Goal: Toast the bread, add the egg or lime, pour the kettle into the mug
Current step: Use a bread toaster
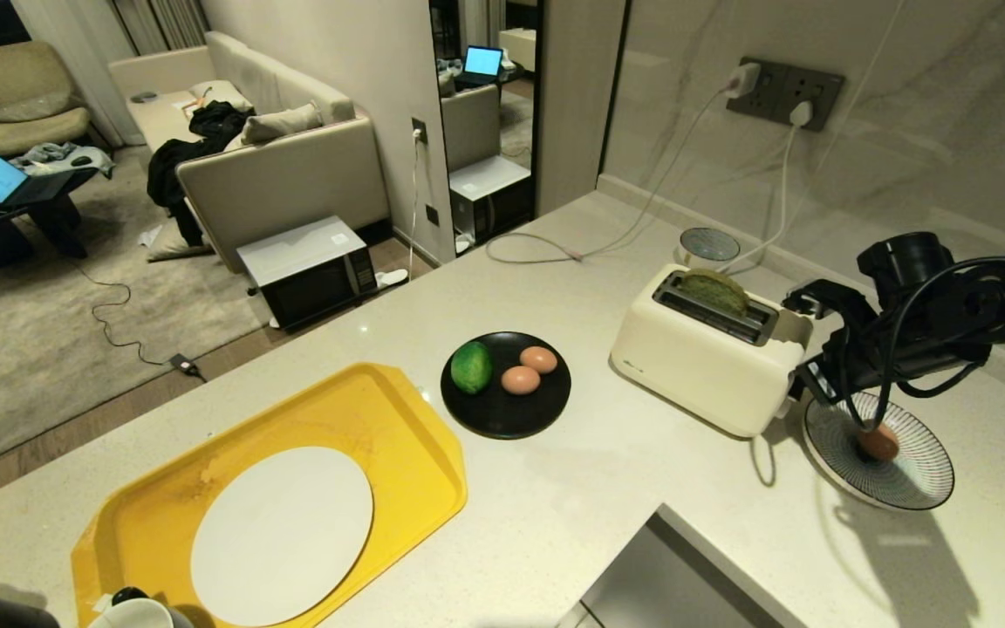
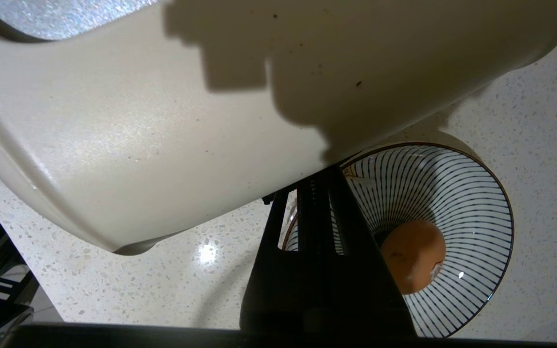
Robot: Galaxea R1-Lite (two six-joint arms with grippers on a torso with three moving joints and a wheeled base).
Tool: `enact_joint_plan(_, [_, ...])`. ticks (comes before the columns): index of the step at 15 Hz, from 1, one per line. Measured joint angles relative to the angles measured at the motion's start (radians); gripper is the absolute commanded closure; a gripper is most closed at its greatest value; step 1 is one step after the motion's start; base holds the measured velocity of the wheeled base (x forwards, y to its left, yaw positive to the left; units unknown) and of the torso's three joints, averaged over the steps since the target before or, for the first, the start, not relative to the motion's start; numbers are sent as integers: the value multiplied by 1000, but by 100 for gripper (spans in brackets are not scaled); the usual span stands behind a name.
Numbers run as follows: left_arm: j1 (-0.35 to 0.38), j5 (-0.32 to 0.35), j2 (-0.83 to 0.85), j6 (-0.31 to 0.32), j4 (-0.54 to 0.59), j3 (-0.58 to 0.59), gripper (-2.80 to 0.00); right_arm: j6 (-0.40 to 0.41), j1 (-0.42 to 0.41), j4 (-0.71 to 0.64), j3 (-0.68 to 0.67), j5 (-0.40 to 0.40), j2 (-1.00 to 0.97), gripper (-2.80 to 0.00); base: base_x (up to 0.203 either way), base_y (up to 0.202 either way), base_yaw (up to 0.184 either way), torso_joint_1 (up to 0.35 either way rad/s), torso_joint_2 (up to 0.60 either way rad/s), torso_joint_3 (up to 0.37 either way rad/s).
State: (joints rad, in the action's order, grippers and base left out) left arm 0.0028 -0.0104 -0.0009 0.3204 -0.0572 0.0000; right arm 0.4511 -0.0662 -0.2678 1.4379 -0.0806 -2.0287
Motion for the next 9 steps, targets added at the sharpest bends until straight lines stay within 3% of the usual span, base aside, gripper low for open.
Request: enact_joint_plan(9, [0,0,0,0,0,0,0,0,-6,0,-3,-2,-2,0,0,0,0,0,0,0])
